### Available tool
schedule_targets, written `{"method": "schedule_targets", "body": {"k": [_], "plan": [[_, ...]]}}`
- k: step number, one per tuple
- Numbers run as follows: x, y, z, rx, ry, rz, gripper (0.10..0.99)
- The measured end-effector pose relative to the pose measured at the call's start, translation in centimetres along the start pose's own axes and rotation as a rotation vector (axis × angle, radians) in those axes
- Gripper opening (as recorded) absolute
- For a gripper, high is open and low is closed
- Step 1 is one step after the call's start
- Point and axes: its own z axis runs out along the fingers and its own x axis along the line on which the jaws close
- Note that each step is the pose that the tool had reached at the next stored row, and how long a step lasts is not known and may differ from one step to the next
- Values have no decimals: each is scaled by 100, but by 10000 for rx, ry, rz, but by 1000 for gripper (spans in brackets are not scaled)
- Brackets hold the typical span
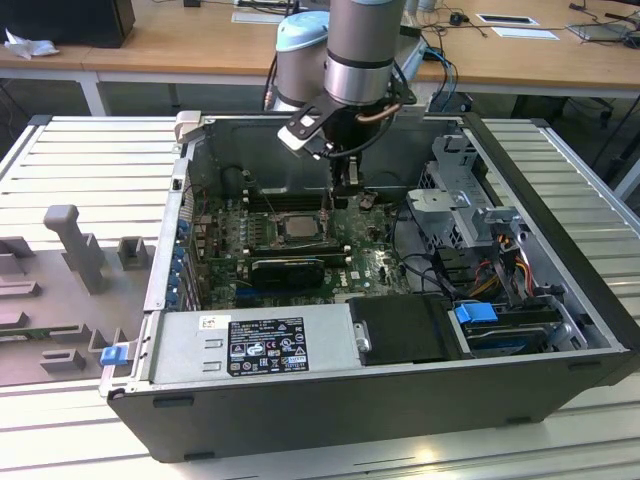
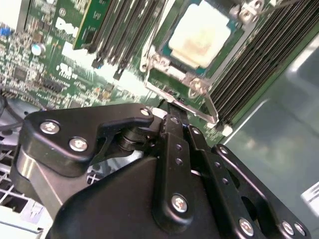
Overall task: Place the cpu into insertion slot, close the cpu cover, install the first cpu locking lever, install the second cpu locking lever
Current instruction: 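Close the cpu cover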
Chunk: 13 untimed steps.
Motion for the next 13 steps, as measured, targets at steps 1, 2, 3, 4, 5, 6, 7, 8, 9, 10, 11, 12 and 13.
{"method": "schedule_targets", "body": {"k": [1,2,3,4,5,6,7,8,9,10,11,12,13], "plan": [[0,-21,3,0,-1,-10,106],[0,-34,10,0,-1,-27,106],[0,-45,16,0,-2,-38,106],[1,-56,23,0,-1,-50,106],[1,-65,32,0,-2,-66,106],[1,-73,44,1,-1,-80,106],[1,-79,61,0,-1,-93,106],[1,-89,92,0,-1,-109,106],[1,-94,111,0,0,-118,106],[1,-109,137,1,-2,-133,106],[1,-134,149,0,-1,-147,106],[2,-193,158,0,-1,-164,106],[2,-223,161,1,-2,-175,106]]}}
